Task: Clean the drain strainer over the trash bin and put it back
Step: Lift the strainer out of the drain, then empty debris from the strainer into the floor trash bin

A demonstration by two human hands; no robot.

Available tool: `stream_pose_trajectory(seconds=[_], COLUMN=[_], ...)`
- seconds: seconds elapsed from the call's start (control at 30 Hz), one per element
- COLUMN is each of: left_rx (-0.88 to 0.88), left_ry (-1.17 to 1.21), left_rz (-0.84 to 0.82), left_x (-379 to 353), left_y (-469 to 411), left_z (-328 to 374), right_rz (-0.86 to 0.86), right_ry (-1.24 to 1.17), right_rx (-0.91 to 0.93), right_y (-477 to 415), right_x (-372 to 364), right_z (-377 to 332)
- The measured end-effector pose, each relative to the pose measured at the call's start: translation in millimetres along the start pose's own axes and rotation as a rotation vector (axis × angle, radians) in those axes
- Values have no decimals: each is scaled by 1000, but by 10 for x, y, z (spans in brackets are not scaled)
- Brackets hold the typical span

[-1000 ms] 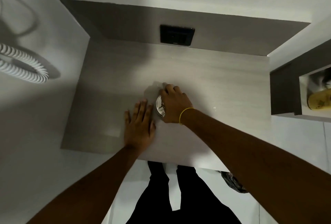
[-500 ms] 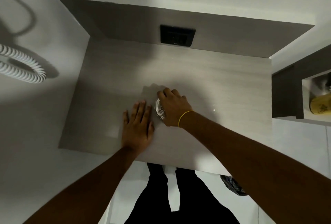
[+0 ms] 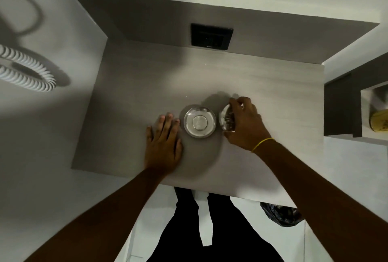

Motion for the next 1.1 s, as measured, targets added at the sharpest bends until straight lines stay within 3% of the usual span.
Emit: stream_pose_trajectory(seconds=[0.23, 0.53, 0.67, 0.8, 0.93, 1.1], left_rx=[2, 1, 4, 6, 4, -2], left_ry=[7, -7, -10, -5, -2, 65], left_rz=[5, 3, -5, -15, -34, -31], left_x=[-6, -16, -3, -14, -47, -17], left_y=[-15, -12, -19, -16, -31, 52], left_z=[10, -1, 10, -9, -43, 129], right_rz=[72, 135, 228, 46, -17, 181], right_ry=[192, 223, 69, -16, -127, -441], right_rx=[-42, -72, -6, 23, 33, -33], right_y=[118, 139, 20, -225, -340, -14], right_x=[-201, -286, -260, -372, -339, 47], right_z=[283, 170, -208, -517, -529, -197])
Point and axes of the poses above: each hand's wrist, its own y-axis away from the middle knuckle, its own x-axis out of the back of the hand, z = x × y, the point moved 3 cm from there along -y, towards the middle knuckle, and after that the axes turned 5 degrees about -z, right-handed, at the moved point
